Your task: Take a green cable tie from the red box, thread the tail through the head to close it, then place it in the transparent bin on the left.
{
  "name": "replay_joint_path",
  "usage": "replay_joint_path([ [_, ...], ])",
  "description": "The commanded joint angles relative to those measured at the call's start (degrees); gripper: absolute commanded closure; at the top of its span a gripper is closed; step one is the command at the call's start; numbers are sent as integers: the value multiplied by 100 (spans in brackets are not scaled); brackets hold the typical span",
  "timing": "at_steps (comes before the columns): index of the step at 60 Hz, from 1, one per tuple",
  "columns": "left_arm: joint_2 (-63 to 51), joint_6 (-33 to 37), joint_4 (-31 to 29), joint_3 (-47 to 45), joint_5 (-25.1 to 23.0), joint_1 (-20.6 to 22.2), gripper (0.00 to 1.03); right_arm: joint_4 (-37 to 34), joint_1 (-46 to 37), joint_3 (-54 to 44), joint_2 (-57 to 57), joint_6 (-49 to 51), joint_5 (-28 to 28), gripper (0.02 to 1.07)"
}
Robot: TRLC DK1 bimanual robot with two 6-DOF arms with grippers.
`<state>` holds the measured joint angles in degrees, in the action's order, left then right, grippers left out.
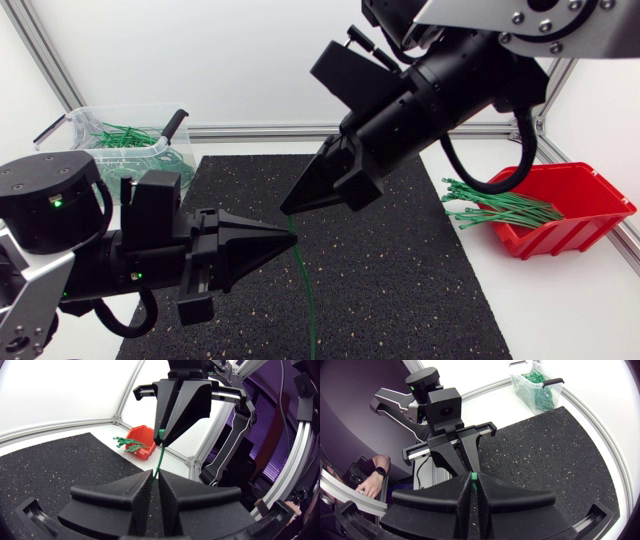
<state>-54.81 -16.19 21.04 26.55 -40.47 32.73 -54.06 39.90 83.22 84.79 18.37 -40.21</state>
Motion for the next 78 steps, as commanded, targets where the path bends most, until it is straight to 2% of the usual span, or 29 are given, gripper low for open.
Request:
replay_joint_path([
  [1,-48,-131,50,149,-102,-12,100,-87,-61,133,169,-44,13,101],
  [15,-30,-131,-3,193,-216,-21,99,-69,-105,124,187,44,4,101],
  [17,-30,-157,-21,219,-251,-39,100,-69,-132,107,151,70,4,94],
  [20,-30,-166,-21,228,-269,-74,100,-60,-211,45,90,132,-5,79],
  [24,-30,-183,-12,255,-330,-144,99,-60,-325,-78,11,281,-31,66],
  [28,-30,-236,-3,307,-427,-258,100,-52,-474,-280,-77,466,-93,58],
  [36,-39,-359,41,378,-541,-390,99,265,-764,-781,-323,703,-286,52],
  [50,-109,-500,164,448,-559,-390,99,1056,-545,-1765,-481,852,-409,52],
  [63,-232,-508,208,492,-559,-390,99,1407,-439,-1985,-376,861,-673,53],
  [69,-267,-508,243,492,-559,-381,99,1557,-430,-2011,-385,817,-796,60],
  [78,-338,-517,296,501,-559,-381,100,1794,-343,-2055,-323,703,-805,63],
])
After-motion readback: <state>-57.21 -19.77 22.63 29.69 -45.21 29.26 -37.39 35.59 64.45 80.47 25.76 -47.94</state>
